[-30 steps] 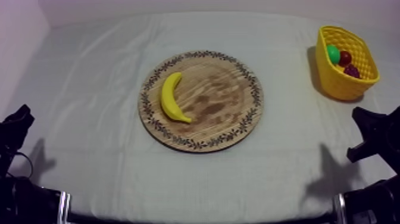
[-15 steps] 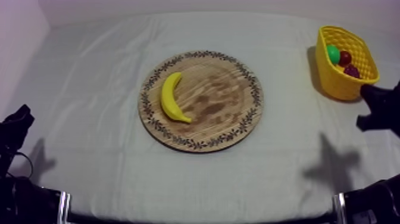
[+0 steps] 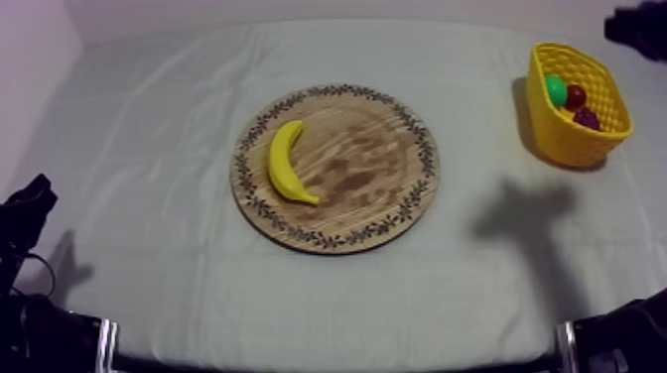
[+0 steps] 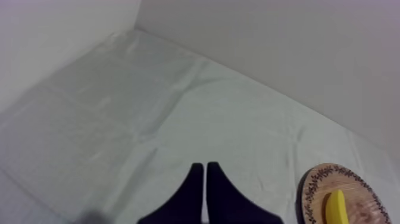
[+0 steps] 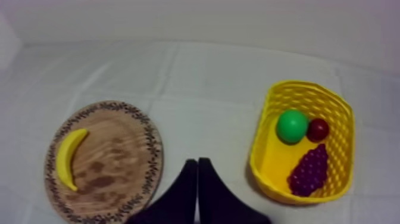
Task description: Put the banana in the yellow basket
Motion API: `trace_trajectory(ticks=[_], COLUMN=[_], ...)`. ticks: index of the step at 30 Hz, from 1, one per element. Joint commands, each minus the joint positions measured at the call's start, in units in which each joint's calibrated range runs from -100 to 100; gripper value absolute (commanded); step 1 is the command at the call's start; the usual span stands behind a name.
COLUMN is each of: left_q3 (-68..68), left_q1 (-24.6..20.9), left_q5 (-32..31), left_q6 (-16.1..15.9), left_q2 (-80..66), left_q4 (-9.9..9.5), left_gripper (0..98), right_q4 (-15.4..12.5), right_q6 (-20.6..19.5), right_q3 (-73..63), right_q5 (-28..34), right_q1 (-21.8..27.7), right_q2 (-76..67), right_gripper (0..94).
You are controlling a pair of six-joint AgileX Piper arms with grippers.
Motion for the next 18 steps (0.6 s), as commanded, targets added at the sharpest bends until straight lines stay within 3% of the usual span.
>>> trace_trajectory(ticks=[1,11,18], left_q3=[0.0,0.0,0.0], left_q1=[-0.01,-0.01,-0.01], left_q5=[0.0,0.0,0.0], left_q6=[0.01,0.01,0.01], left_q2=[0.04,0.04,0.04], left_q4=[-0.02,-0.02,-0.02], left_gripper=[0.1,0.1,0.1], right_q4=[0.04,1.49,1.47], right_q6=[-1.08,-5.61,-8.04], right_q3=[-15.51,-34.56,-38.63], right_q5=[5.57,19.4,20.32], right_q1=[-2.14,-12.87,-18.64], right_q2=[8.0,27.14,36.62], right_gripper=[0.2,0.2,0.2])
